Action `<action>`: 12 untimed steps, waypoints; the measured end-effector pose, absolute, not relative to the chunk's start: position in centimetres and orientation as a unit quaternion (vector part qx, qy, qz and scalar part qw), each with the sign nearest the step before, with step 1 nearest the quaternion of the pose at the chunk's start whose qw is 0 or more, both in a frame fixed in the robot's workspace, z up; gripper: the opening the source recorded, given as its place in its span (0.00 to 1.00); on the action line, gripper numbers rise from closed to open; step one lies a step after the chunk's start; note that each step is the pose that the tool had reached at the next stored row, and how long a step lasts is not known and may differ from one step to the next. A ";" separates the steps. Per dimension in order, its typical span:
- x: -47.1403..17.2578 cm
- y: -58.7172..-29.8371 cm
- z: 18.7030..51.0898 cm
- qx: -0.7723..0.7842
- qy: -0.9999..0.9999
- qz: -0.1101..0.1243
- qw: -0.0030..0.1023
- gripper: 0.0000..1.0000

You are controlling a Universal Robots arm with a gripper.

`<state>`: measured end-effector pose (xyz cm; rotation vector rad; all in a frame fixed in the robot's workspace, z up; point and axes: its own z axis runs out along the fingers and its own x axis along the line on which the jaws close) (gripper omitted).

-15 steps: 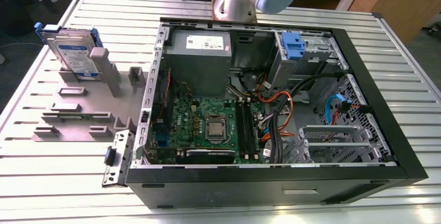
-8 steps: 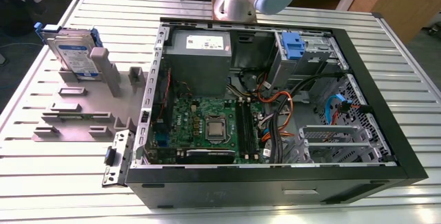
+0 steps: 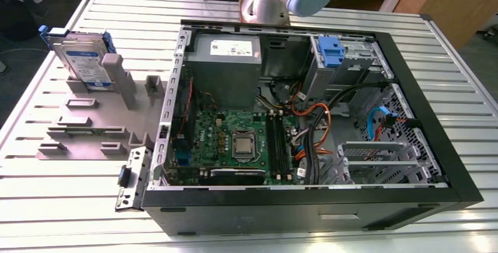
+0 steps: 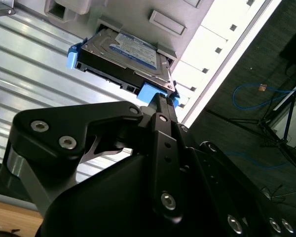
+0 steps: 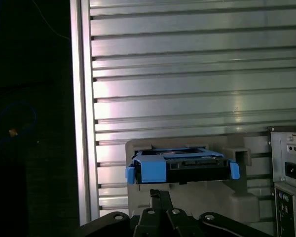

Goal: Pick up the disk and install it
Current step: 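Pick up the disk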

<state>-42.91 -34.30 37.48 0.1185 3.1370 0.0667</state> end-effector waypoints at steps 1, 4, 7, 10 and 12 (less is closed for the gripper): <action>-42.9 -34.3 37.5 0.038 0.999 0.021 0.001 0.11; -42.9 -34.3 37.5 0.038 0.999 0.021 0.001 0.11; -42.9 -34.3 37.5 0.038 0.999 0.021 0.001 0.11; -42.9 -34.3 37.5 0.036 0.999 0.021 0.001 0.11; -42.9 -34.3 37.5 0.030 0.999 0.021 0.001 0.11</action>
